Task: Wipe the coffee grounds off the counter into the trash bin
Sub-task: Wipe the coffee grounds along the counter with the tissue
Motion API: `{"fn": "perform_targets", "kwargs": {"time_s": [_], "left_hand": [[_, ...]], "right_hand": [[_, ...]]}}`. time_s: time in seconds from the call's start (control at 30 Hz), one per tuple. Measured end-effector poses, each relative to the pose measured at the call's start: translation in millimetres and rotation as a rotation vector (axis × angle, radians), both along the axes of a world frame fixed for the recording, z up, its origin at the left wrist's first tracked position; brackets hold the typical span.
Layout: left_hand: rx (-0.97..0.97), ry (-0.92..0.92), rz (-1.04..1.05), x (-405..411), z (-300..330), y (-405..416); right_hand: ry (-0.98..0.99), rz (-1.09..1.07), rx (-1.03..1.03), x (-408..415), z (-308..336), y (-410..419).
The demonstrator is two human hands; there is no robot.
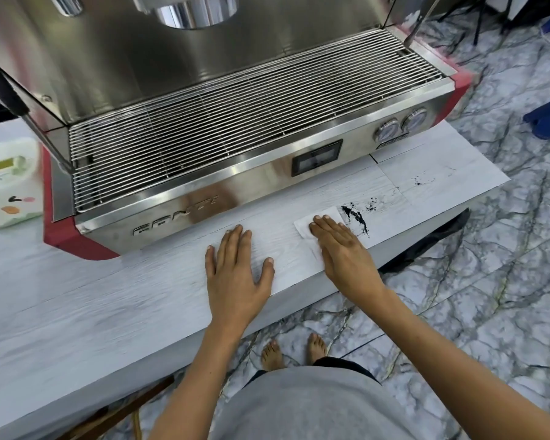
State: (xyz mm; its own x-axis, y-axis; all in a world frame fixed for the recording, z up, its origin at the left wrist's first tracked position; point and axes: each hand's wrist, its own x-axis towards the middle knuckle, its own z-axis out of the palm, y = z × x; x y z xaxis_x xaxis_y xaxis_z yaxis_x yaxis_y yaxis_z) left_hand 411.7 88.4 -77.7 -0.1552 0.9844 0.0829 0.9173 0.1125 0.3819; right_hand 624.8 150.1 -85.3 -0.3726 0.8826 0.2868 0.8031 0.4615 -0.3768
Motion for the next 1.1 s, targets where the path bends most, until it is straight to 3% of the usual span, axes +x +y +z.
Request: {"fn": "perform_targets", "kwargs": {"time_s": [0.3,0.6,1.1], "left_hand": [[0.005,-0.021,0.023,27,4,10],[0.005,-0.056,0.034,43,6,21],[-0.001,-0.015,0.040,44,4,20]], "right_hand": [[0.104,-0.008,-0.026,7,19,3],[-0.034,0.067,0.009,4,3,-4],[-0.033,0.056,-0.002,19,3,6]]}}
